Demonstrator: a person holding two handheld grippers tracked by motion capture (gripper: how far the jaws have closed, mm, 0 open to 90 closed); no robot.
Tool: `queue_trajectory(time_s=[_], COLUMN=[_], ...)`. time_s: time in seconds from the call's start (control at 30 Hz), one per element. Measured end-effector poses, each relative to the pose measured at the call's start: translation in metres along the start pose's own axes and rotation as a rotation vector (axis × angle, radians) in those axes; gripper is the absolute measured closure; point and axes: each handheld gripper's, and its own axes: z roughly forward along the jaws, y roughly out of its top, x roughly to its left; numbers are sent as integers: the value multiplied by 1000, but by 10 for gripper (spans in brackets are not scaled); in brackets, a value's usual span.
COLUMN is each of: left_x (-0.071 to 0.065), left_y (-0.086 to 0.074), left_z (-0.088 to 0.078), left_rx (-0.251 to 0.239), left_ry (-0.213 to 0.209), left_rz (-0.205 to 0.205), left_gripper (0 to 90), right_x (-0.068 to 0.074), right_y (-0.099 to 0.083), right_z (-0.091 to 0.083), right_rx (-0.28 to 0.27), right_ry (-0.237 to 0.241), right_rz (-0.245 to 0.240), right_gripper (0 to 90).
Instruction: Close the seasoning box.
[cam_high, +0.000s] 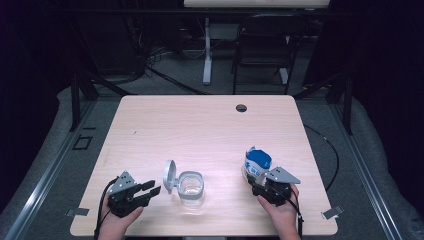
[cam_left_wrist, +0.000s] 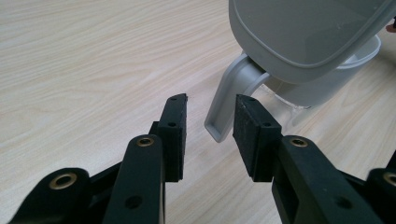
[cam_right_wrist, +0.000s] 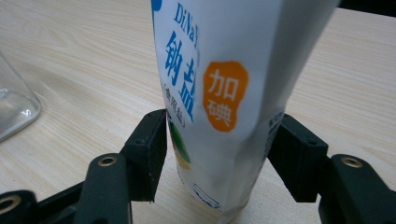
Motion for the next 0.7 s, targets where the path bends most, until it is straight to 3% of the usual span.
queue_trajectory(time_s=[0.47, 0.7], left_x=[3, 4], left_y=[-1, -1], left_z=[-1, -3], left_rx=[-6, -10], left_ry=[1, 5], left_rz=[-8, -9], left_gripper=[653, 653], right_x=[2, 1], right_y=[-2, -5], right_z=[9, 14], right_rx=[30, 14], right_ry=[-12, -13], right_rz=[-17, -5], right_gripper=[397, 395])
